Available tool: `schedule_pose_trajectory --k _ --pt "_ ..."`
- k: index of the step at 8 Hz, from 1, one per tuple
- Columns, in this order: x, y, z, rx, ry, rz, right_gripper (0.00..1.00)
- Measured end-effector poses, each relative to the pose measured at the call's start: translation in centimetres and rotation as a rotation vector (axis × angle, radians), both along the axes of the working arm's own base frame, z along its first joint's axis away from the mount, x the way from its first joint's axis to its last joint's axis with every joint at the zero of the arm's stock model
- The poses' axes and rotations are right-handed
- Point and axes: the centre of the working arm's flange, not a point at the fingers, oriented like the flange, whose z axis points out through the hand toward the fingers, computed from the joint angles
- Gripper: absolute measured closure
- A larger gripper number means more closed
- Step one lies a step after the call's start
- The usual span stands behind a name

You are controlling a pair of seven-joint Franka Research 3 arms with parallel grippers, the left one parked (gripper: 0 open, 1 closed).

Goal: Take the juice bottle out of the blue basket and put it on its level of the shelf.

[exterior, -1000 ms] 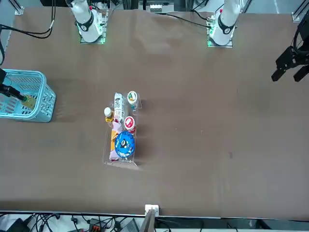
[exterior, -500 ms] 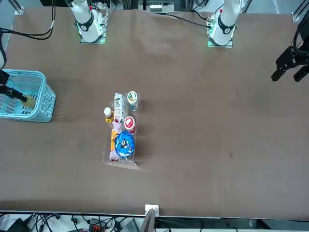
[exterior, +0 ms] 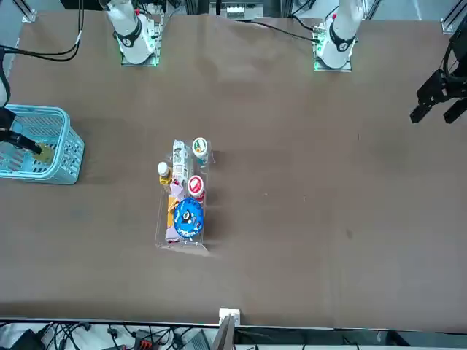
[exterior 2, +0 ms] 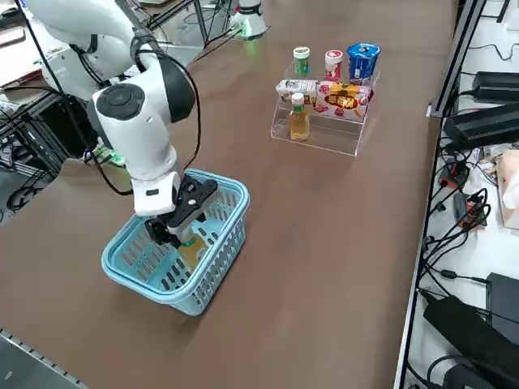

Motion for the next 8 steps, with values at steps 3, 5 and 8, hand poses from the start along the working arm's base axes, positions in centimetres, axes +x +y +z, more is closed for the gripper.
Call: schedule_pose_trajectory --k 3,5,8 --pt "-0.1 -0.2 -0.2 0.002 0.003 -0.004 0.03" --pt "-0.1 -0.2 -0.7 0.005 0.007 -0.004 0.05" --pt "-0.1 -0.3 -1.1 0.005 0.007 -0.005 0.11"
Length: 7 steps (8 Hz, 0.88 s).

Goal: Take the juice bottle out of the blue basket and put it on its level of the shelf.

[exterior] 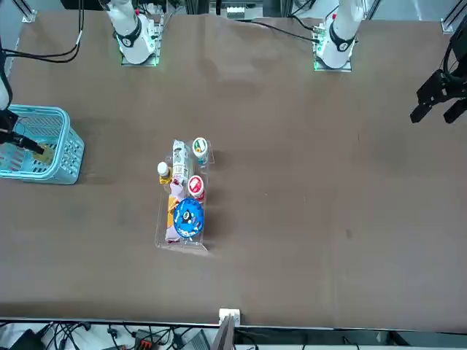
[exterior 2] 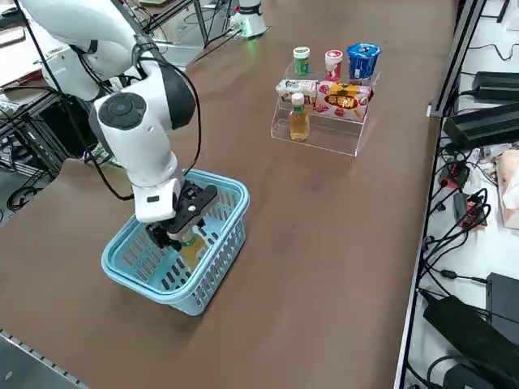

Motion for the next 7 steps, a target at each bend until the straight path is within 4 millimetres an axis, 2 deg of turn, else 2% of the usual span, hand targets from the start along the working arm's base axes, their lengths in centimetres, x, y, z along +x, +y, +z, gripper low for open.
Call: schedule_pose_trajectory --k 5,7 --pt "-0.33 -0.5 -0.41 0.003 0.004 -0.01 0.21" --pt "-0.36 -0.56 -0.4 0.003 0.004 -0.011 0.37"
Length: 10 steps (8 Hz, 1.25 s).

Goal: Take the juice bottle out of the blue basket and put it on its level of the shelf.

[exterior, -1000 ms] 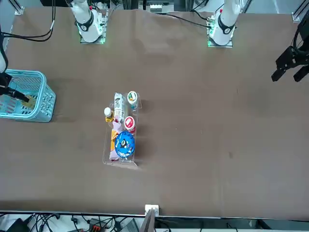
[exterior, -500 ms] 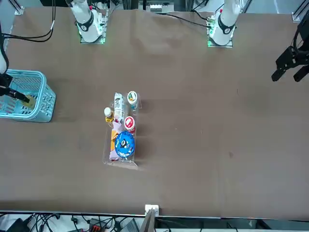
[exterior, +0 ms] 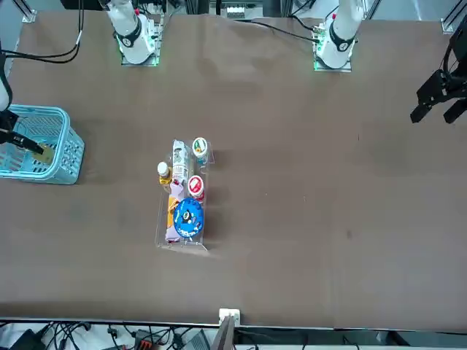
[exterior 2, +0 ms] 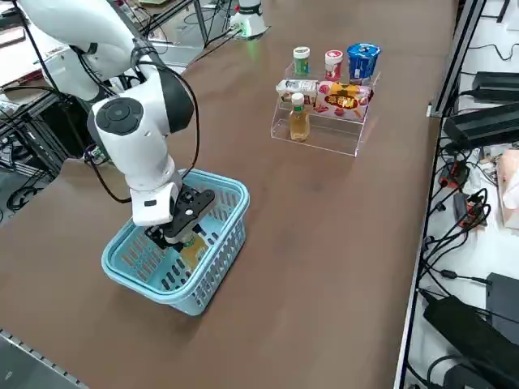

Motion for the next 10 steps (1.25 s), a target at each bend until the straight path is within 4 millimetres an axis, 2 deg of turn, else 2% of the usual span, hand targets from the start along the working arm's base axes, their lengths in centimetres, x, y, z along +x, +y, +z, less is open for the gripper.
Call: schedule_pose_trajectory --k 1,4,6,8,10 --pt "0.0 0.0 0.0 -0.001 -0.001 0.0 0.44" --pt "0.0 -0.1 0.1 -0.001 -0.003 0.029 0.44" --pt "0.3 -0.9 1.1 -0.008 -0.021 0.145 0.44" --pt "0.4 -2.3 3.5 0.007 -0.009 0.21 0.44" --pt "0.9 -2.8 7.7 0.043 0.028 0.236 0.44"
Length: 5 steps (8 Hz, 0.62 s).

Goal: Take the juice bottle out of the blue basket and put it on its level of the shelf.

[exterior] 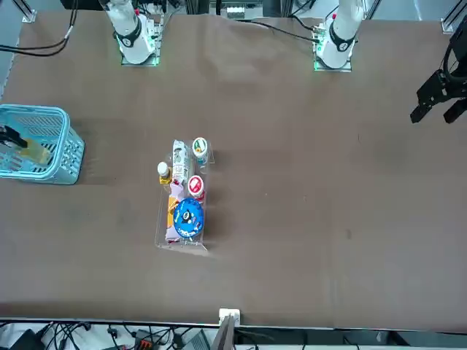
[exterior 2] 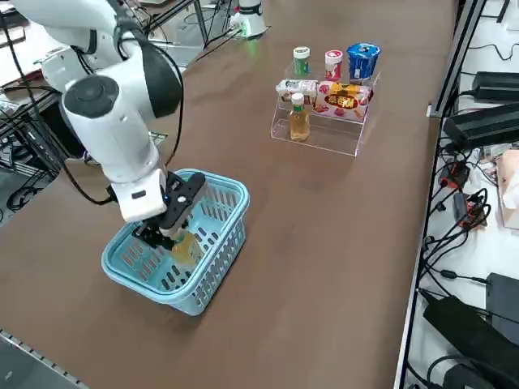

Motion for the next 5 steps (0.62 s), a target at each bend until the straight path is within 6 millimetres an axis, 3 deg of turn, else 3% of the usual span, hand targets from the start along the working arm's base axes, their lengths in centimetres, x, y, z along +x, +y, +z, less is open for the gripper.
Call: schedule_pose_trajectory --k 3,5 --pt "0.9 1.7 7.4 0.014 0.018 0.042 0.44" --pt "2.3 4.9 12.8 -0.005 0.035 0.118 0.44"
